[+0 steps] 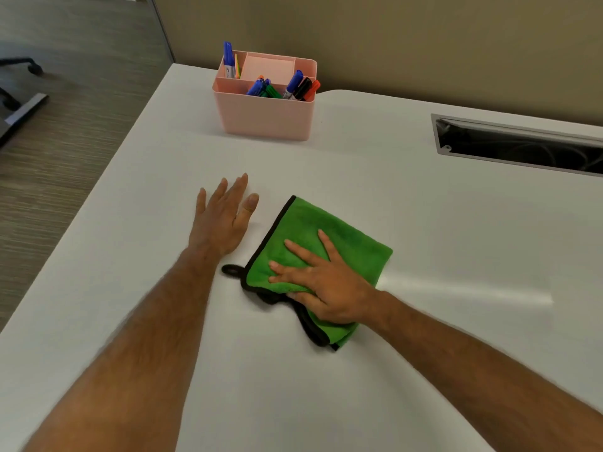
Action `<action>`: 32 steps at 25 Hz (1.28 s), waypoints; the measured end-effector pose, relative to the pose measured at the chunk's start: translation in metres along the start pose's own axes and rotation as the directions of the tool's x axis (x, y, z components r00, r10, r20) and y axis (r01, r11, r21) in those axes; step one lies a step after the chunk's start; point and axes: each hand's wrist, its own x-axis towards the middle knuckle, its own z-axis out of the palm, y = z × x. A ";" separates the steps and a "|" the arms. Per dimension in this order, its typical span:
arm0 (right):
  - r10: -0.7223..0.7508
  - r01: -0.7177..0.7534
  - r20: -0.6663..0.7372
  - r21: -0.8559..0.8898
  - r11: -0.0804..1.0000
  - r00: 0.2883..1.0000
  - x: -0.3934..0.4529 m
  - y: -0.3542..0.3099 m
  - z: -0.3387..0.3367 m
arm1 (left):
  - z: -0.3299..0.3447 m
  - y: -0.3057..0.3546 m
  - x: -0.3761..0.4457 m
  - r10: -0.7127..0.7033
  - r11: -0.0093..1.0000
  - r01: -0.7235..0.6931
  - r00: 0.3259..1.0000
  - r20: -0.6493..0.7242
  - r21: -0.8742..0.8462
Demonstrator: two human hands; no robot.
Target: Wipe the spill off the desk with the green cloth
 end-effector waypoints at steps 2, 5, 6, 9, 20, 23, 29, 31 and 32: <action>-0.028 0.028 0.009 0.024 0.999 1.000 -0.018 -0.011 0.006 | 0.000 0.001 0.000 -0.005 0.999 0.003 0.999 0.041 0.038; -0.010 0.007 0.026 0.097 0.995 1.000 -0.043 -0.025 0.011 | 0.002 0.004 -0.002 -0.021 0.995 0.011 0.996 0.091 0.104; 0.010 -0.016 0.042 0.149 0.989 0.999 -0.050 -0.030 0.012 | 0.002 0.006 -0.002 -0.026 0.991 0.011 0.994 0.108 0.131; 0.179 -0.242 0.173 0.481 0.843 0.969 -0.062 -0.039 0.005 | 0.000 0.009 -0.001 -0.030 0.974 -0.010 0.984 0.176 0.224; 0.365 -0.144 0.363 0.850 -0.507 0.857 -0.081 -0.030 -0.008 | -0.008 0.016 0.002 -0.077 0.960 -0.009 0.953 0.292 0.281; 0.458 0.039 0.302 0.800 -0.598 0.836 -0.075 -0.022 -0.014 | -0.008 0.016 0.002 -0.081 0.963 -0.002 0.952 0.295 0.271; 0.804 -0.046 0.228 0.969 -0.243 0.549 -0.098 0.001 -0.059 | -0.005 0.016 0.002 -0.091 0.958 0.013 0.961 0.262 0.286; 0.882 -0.386 -0.195 0.843 0.375 0.430 -0.109 0.007 -0.061 | -0.003 0.016 0.003 -0.097 0.968 0.036 0.967 0.237 0.250; 0.754 -0.478 -0.445 0.588 0.652 0.483 -0.111 0.004 -0.060 | -0.002 0.016 0.005 -0.104 0.974 0.054 0.970 0.218 0.221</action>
